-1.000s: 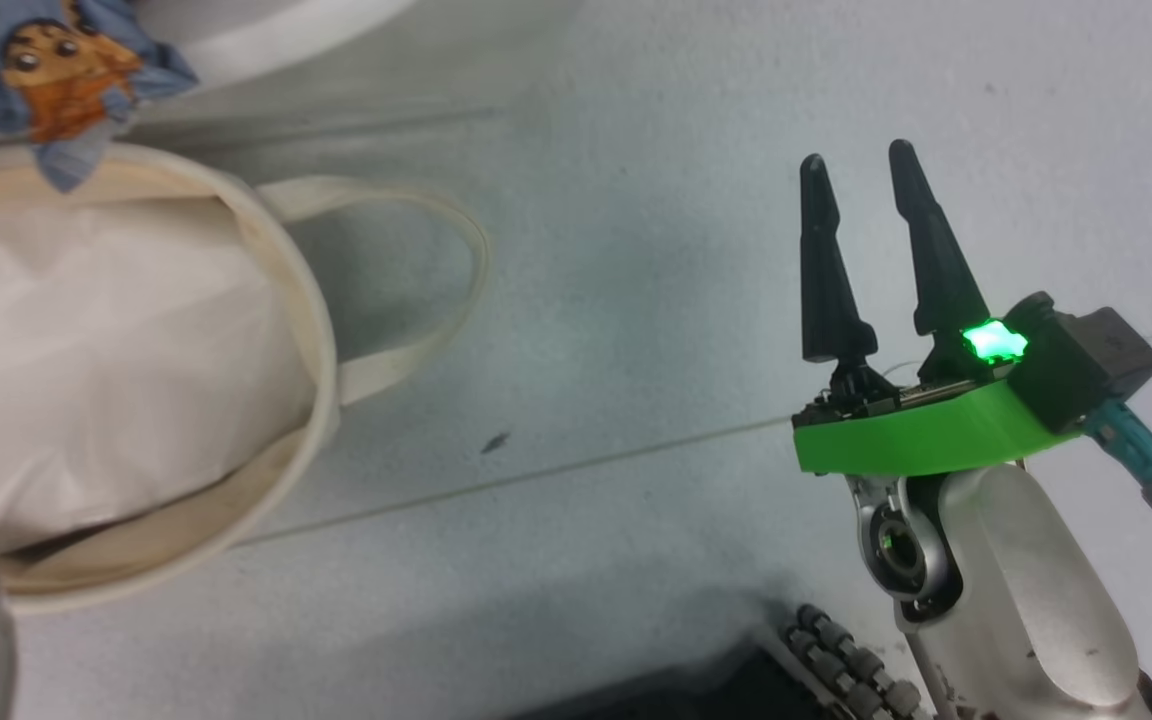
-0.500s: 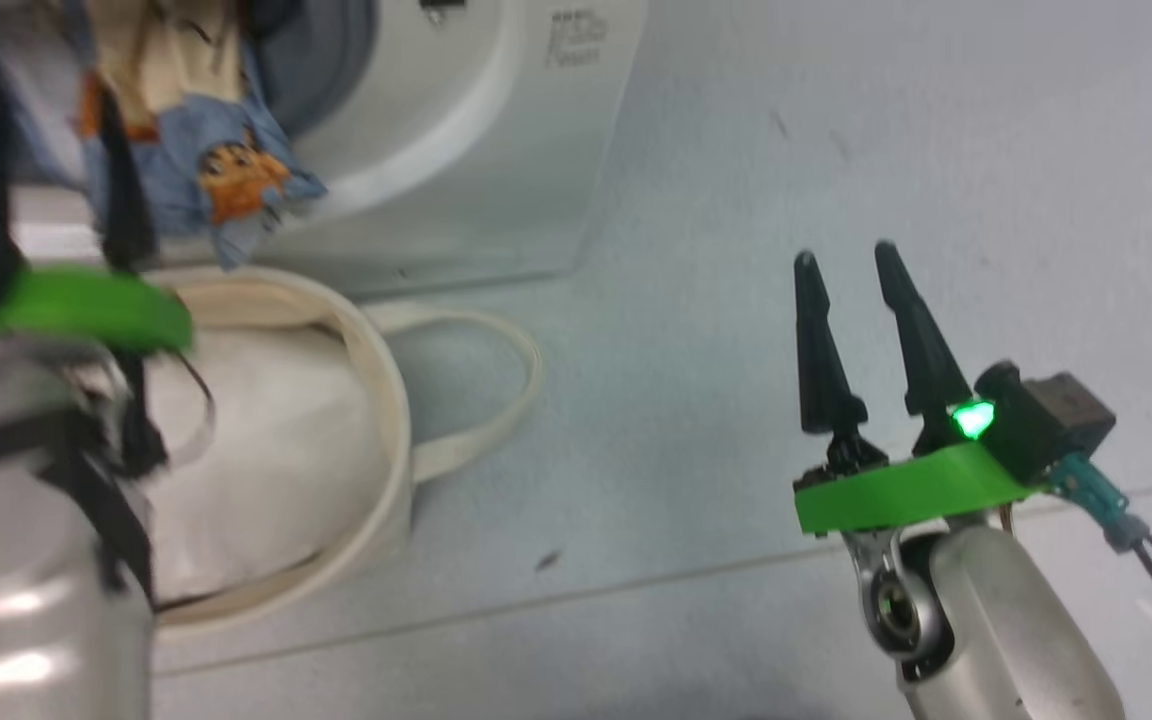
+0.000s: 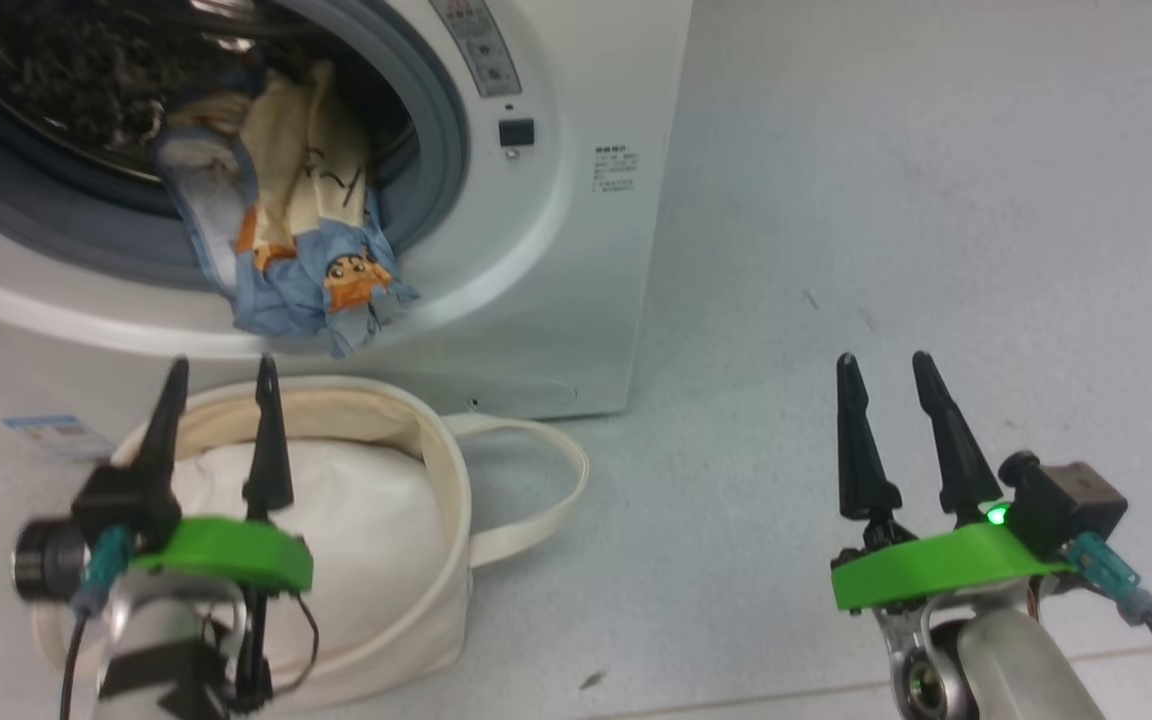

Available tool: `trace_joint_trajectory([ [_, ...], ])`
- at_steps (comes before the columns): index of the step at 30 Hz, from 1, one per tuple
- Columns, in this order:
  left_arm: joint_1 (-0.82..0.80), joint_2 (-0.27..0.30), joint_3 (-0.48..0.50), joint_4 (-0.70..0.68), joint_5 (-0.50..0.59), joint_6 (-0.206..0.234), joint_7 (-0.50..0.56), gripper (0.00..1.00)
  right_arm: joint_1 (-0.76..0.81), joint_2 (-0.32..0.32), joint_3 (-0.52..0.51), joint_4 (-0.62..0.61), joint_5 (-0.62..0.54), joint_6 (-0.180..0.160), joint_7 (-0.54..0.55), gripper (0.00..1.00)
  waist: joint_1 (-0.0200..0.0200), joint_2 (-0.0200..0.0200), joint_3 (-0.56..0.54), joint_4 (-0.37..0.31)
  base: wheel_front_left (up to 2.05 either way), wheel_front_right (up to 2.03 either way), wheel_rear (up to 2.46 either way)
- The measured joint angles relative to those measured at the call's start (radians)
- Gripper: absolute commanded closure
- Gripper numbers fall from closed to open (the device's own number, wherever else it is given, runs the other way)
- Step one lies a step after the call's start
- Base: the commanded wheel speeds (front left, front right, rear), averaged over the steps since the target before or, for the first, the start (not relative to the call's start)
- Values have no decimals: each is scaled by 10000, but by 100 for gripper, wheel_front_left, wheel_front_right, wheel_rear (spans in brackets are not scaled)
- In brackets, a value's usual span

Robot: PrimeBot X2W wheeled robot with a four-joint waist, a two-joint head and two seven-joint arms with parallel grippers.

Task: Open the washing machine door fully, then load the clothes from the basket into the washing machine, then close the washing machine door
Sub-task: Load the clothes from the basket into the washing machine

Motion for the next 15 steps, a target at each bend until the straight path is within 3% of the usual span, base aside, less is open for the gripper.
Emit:
trace_joint_trajectory([
  [7, 1310, -50, -186, -665, -1024, 249, 0, 0, 591, 0, 35, 188, 0, 0, 0, 0, -1, 0, -764, 36, 0, 0, 0],
  [15, 2265, -46, -667, -1045, -1396, 725, 0, 0, 819, 0, -25, 217, 0, 0, 0, 0, 1, 0, -1235, -60, 0, 0, 0],
])
